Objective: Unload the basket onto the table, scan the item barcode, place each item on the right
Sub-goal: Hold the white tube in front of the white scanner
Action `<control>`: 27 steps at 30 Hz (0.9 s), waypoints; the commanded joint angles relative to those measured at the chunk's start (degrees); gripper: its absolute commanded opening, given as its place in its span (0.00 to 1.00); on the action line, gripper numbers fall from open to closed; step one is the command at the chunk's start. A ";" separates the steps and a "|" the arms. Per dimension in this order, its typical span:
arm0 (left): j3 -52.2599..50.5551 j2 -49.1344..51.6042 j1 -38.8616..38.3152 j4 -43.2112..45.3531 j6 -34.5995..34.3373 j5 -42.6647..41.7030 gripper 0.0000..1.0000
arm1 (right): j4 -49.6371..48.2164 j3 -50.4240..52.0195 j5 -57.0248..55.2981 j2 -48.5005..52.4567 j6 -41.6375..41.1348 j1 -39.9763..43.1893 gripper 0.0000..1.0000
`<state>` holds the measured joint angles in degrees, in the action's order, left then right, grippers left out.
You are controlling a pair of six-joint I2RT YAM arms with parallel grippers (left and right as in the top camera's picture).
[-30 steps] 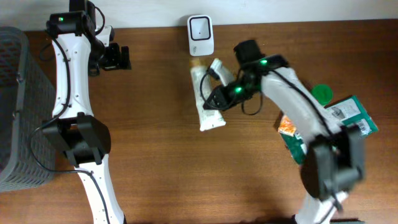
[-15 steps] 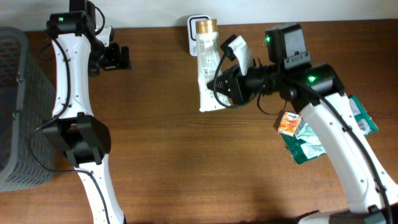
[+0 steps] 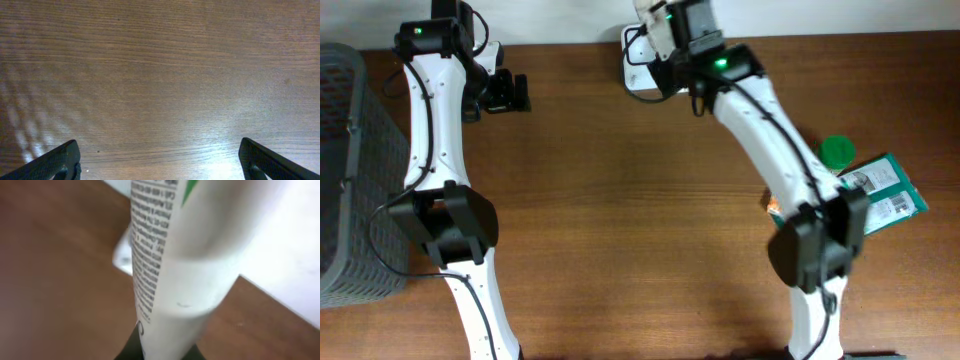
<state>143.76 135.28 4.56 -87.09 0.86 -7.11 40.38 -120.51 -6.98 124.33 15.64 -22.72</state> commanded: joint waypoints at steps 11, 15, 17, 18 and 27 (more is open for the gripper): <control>-0.28 -1.16 0.09 0.04 -0.15 -0.63 0.99 | -24.55 -1.51 -33.59 18.69 23.15 -3.15 0.04; -0.28 -1.16 0.09 0.04 -0.15 -0.63 0.99 | -26.14 -1.51 -38.18 20.11 23.15 -3.15 0.04; -0.28 -1.16 0.09 0.04 -0.15 -0.63 0.99 | -26.34 -1.51 -39.04 20.11 23.15 -3.17 0.04; -0.28 -1.16 0.11 0.04 -0.15 -0.61 0.99 | -26.27 -1.51 -39.19 20.11 23.15 -3.17 0.04; -0.28 -1.16 0.11 0.04 -0.15 -0.63 0.99 | -23.80 -1.53 -37.79 15.47 20.39 -5.03 0.04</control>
<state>143.76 135.28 4.56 -87.13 0.86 -7.11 15.81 -120.46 -43.51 145.56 39.03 -27.00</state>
